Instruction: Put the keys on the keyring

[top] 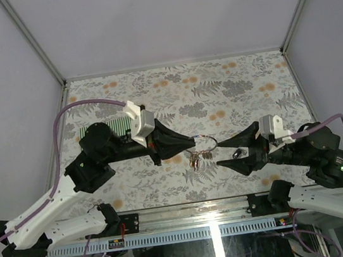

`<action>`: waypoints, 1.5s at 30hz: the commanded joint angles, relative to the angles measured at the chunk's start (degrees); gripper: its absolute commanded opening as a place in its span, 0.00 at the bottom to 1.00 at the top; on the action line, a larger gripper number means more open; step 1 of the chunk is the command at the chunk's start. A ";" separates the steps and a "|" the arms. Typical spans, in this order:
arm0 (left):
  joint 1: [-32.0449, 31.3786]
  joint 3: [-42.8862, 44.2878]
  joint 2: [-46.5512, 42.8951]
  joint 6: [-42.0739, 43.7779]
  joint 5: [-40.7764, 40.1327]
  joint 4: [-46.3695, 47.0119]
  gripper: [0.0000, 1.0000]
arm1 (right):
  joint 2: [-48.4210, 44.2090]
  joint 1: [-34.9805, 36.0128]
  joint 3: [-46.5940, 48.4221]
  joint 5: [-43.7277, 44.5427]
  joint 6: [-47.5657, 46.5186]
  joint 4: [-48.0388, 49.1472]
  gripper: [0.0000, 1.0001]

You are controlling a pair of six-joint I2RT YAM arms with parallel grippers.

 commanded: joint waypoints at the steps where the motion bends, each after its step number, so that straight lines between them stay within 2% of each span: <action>1: 0.13 2.78 -1.32 -0.41 -0.58 1.03 0.00 | 0.68 0.38 -1.93 -3.13 0.42 3.92 0.59; 5: 0.09 3.10 -1.60 -0.24 1.19 1.02 0.00 | 2.60 0.39 -2.20 -5.81 0.45 3.86 0.63; 10: 0.12 3.26 -1.96 0.18 2.81 0.57 0.00 | 4.09 0.36 -1.77 -7.57 0.61 4.16 0.61; 29: 0.13 3.25 -2.63 0.27 3.29 0.53 0.00 | 4.43 0.37 -1.41 -5.76 0.96 3.47 0.28; 37: 0.07 3.11 -2.74 0.27 3.11 0.56 0.00 | 4.33 0.42 -0.89 -4.59 1.23 2.88 0.21; 45: 0.12 3.02 -2.51 0.38 3.21 0.61 0.00 | 3.08 0.36 0.41 -2.78 0.70 1.12 0.18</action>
